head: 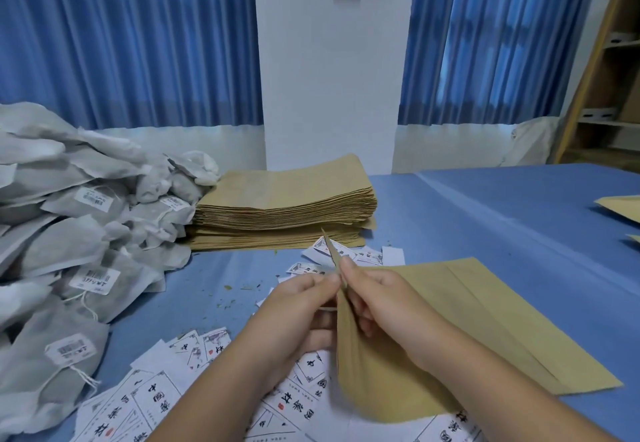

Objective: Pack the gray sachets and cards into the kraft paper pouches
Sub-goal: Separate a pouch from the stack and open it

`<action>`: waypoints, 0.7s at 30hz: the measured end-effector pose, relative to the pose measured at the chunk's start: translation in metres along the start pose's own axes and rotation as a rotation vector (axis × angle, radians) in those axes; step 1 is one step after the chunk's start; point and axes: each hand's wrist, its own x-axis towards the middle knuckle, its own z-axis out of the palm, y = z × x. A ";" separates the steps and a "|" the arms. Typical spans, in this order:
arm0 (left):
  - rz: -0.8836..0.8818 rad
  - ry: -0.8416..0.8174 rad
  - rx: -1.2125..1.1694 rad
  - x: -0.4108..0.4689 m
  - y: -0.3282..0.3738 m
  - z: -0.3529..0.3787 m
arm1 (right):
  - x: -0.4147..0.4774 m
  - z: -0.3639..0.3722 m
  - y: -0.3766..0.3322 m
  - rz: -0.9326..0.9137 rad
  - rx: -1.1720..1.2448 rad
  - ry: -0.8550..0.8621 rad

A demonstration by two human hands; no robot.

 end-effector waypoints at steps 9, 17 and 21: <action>0.036 -0.035 -0.270 0.002 -0.003 0.001 | -0.008 -0.002 -0.007 -0.228 -0.090 0.147; 0.072 0.016 -0.034 0.000 -0.006 0.006 | -0.011 0.002 -0.009 -0.255 -0.135 0.162; 0.069 0.102 -0.001 -0.001 -0.005 0.008 | -0.007 -0.002 -0.009 -0.216 -0.209 0.179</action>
